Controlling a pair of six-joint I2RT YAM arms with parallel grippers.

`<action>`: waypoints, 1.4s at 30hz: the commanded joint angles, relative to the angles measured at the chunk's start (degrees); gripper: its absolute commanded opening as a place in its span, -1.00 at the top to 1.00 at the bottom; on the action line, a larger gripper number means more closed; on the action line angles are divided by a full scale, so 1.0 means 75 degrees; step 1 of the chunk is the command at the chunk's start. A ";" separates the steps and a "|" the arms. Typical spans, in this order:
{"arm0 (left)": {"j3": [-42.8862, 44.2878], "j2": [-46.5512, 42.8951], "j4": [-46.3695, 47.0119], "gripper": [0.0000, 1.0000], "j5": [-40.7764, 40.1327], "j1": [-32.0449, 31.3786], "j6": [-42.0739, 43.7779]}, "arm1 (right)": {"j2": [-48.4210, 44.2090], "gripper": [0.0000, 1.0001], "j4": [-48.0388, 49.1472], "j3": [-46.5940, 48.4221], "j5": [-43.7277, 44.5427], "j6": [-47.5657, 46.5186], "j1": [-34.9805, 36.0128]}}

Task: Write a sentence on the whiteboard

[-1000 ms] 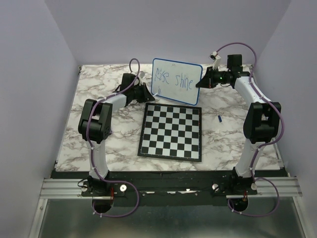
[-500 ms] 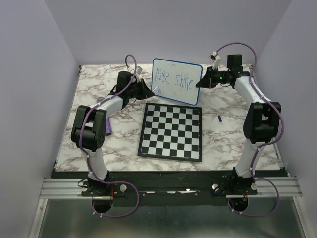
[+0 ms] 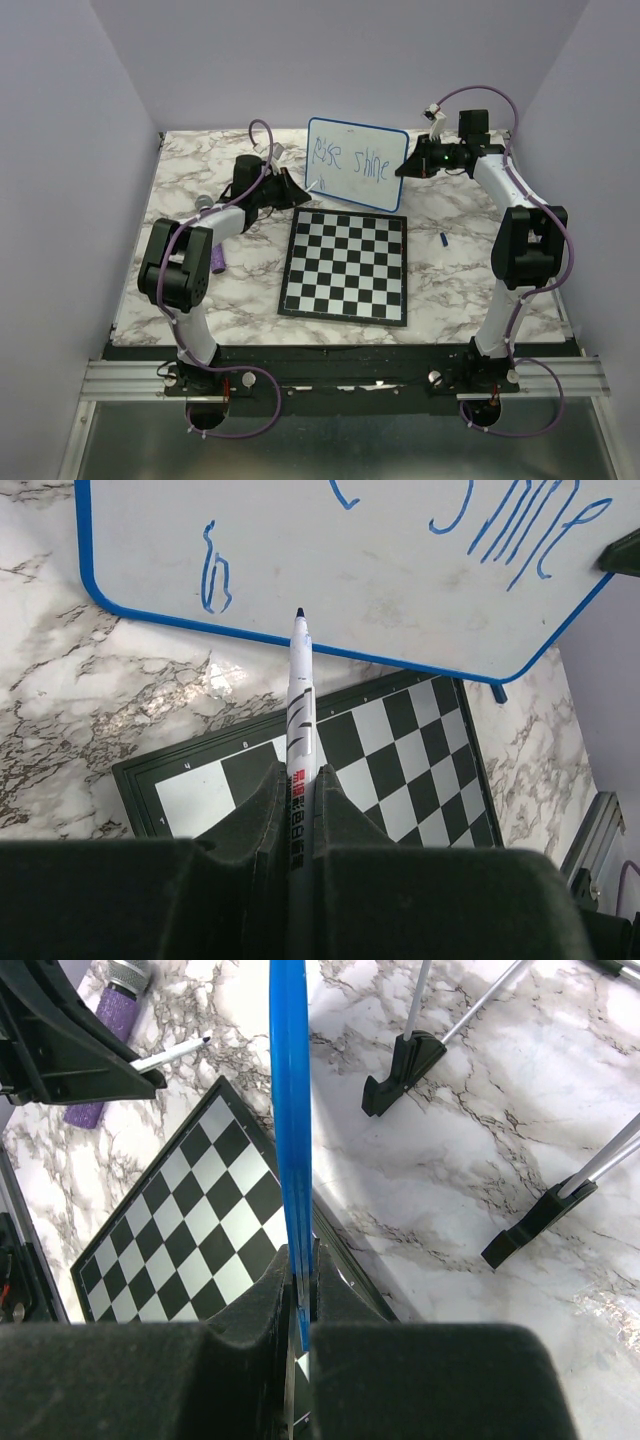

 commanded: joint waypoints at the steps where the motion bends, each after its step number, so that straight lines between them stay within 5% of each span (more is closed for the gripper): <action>1: -0.0221 -0.0256 0.0604 1.00 0.0209 0.0047 -0.0109 | 0.0031 1.00 0.0224 -0.0049 -0.0281 -0.0117 -0.0026; 12: 0.0060 0.0294 0.1015 1.00 0.0303 -0.0093 -0.0496 | 0.0043 1.00 0.0224 -0.0049 -0.0282 -0.0117 -0.0015; 22: 0.1149 0.1068 0.0207 1.00 -0.0002 -0.0269 -0.0391 | 0.0055 1.00 0.0224 -0.0061 -0.0281 -0.0140 -0.0026; 42: 0.1525 0.1619 -0.0473 1.00 -0.0213 -0.0269 -0.0203 | 0.0078 1.00 0.0224 -0.0061 -0.0281 -0.0140 -0.0015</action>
